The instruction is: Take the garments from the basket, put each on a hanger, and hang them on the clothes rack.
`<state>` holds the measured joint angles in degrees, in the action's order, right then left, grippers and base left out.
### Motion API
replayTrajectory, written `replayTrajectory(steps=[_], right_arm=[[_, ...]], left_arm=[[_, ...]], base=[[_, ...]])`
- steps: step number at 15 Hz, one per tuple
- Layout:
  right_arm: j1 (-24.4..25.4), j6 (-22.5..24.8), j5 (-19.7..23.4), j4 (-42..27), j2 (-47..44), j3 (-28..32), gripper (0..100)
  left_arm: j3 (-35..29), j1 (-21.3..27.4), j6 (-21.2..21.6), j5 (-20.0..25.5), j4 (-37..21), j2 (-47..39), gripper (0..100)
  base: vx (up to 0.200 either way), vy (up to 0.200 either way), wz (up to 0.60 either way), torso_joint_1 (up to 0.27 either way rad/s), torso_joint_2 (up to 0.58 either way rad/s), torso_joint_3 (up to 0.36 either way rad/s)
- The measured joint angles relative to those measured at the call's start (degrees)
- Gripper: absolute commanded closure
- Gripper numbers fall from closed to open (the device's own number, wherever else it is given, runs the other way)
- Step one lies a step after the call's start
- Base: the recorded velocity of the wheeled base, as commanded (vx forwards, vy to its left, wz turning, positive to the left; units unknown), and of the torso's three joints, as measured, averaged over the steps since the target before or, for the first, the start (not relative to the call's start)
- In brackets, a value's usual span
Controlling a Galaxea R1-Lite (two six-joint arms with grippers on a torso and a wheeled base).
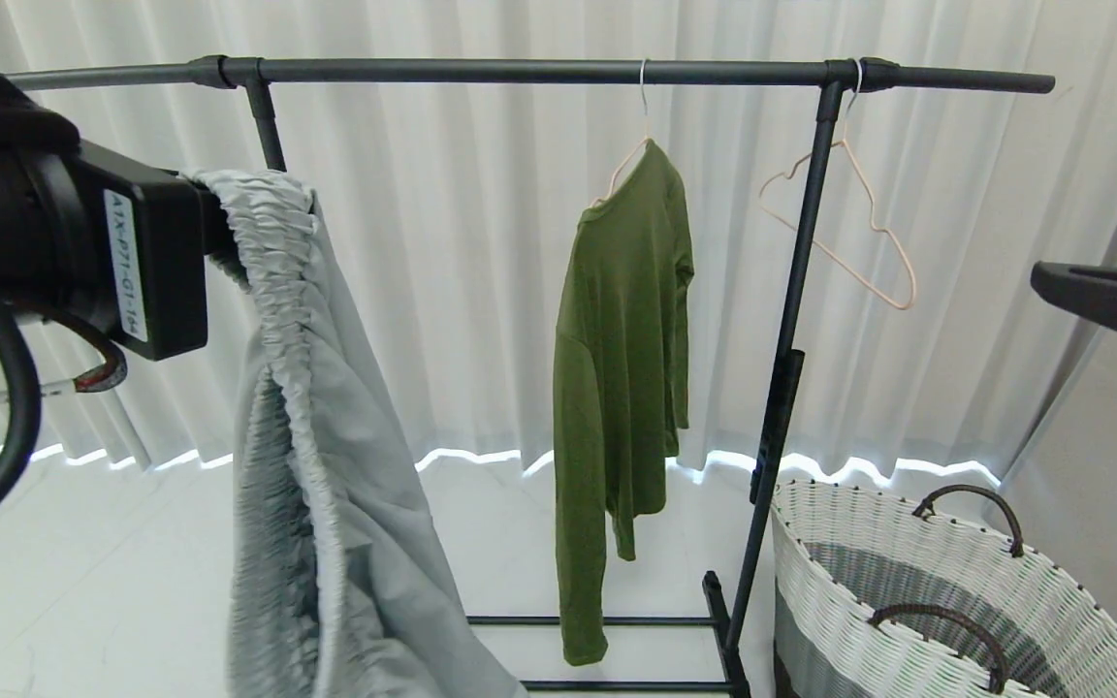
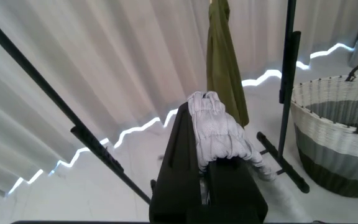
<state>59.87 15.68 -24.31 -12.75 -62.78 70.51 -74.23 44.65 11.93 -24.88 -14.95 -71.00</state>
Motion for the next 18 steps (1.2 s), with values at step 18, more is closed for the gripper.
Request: replayTrajectory(steps=[18], right_arm=[[-33.06,16.18,-1.23,9.52,7.0,-31.07,0]], left_arm=[[1.61,0.0,0.54,-0.02,-0.07,4.46,100]], base=[[0.0,0.0,0.0,0.0,0.0,0.0]])
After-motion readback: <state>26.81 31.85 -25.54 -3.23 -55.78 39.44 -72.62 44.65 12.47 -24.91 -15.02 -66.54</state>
